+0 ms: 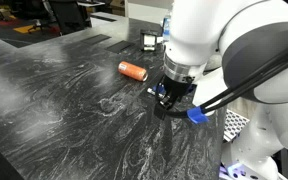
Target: Move the cup to the left
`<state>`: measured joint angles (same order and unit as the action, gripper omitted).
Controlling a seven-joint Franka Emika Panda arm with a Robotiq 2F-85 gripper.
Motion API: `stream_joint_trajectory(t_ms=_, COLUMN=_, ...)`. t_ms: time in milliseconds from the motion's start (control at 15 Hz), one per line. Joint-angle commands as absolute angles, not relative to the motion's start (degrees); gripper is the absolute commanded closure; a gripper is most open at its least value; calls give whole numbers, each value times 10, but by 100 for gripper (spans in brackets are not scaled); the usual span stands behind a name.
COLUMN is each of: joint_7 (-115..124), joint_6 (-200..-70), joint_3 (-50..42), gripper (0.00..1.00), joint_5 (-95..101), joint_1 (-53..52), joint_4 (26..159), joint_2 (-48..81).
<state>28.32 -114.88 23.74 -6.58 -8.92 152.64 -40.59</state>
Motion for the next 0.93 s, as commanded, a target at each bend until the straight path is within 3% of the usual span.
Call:
stream_joint_trajectory(t_ms=0, joint_7=287, joint_6=-1148, joint_3=231, gripper=0, joint_5=-61, joint_1=-96, joint_4=1526, joint_2=-404)
stream_joint_trajectory(t_ms=867, joint_7=479, joint_6=-1213, joint_3=201, gripper=0, joint_5=-16, joint_1=7, joint_4=1586, joint_2=-530)
